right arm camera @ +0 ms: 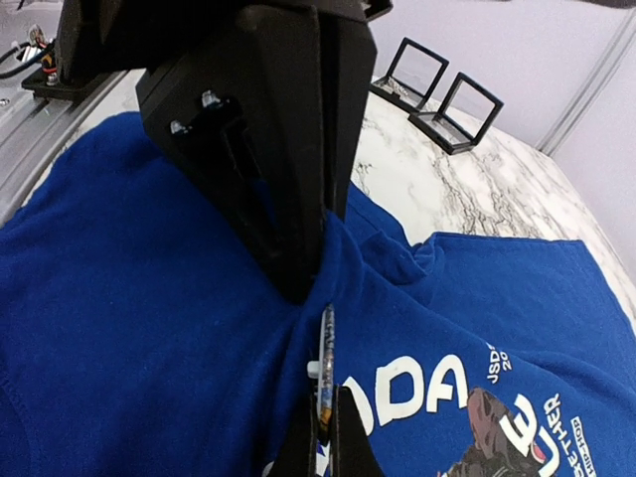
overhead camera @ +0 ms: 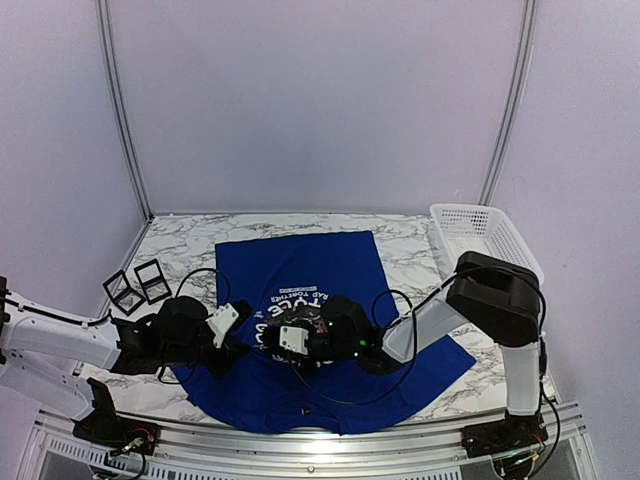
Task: Pin the brooch onto the clothing
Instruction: Position the brooch on the flattened clothing.
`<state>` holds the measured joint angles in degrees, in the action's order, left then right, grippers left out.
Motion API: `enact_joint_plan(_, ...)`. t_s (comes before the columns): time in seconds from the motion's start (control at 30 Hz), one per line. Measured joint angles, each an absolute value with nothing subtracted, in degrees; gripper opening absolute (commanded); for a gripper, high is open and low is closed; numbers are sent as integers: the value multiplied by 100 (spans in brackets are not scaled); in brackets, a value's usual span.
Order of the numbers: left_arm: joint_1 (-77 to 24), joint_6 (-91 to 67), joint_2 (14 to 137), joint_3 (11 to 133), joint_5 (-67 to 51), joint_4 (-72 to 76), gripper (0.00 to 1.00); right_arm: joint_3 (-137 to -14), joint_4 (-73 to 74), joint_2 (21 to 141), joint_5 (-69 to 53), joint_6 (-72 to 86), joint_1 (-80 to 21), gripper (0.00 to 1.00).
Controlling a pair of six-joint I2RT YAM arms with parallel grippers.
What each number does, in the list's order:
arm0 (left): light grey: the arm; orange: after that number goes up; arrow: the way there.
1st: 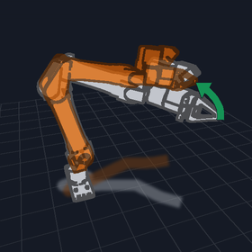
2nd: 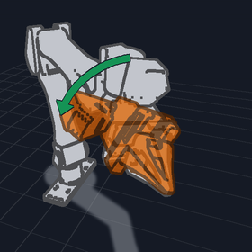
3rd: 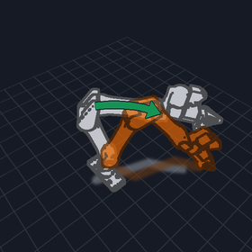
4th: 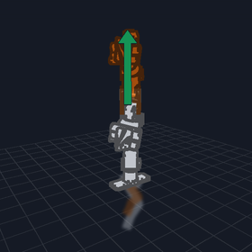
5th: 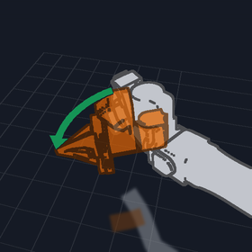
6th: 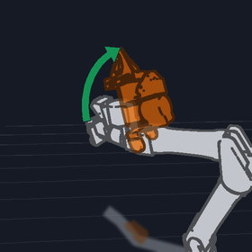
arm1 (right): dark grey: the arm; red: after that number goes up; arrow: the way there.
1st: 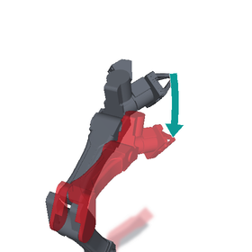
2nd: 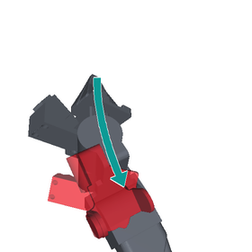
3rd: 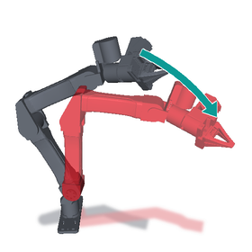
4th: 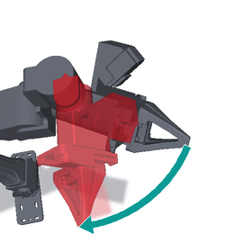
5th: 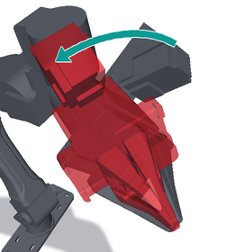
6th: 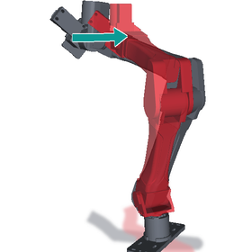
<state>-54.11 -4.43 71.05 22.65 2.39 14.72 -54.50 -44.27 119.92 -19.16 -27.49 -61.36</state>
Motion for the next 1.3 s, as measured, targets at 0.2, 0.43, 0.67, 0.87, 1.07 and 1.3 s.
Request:
enact_joint_plan(0.2, -5411, -515, 7105, 2265, 235, 1472, 5, -5363, -4576, 11933, -2314, -2327, -6031, 0)
enact_joint_plan(0.43, -5408, -539, 7105, 2263, 169, 1474, 3, -5343, -4681, 11878, -2443, -2117, -5981, 0)
enact_joint_plan(0.67, -5402, -604, 7032, 2263, -51, 1474, 0, -5343, -4775, 11880, -1365, -2580, -6141, 0)
enact_joint_plan(0.87, -5400, -639, 6906, 2263, -139, 1476, 0, -5341, -4831, 11880, -808, -3157, -6420, 0)
enact_joint_plan(1.07, -5398, -650, 6901, 2263, -152, 1474, 0, -5240, -4845, 11880, -648, -3361, -6508, 0)
enact_joint_plan(1.3, -5376, -652, 6899, 2263, -145, 1474, 0, -5094, -4875, 11869, -897, -3284, -6510, 0)
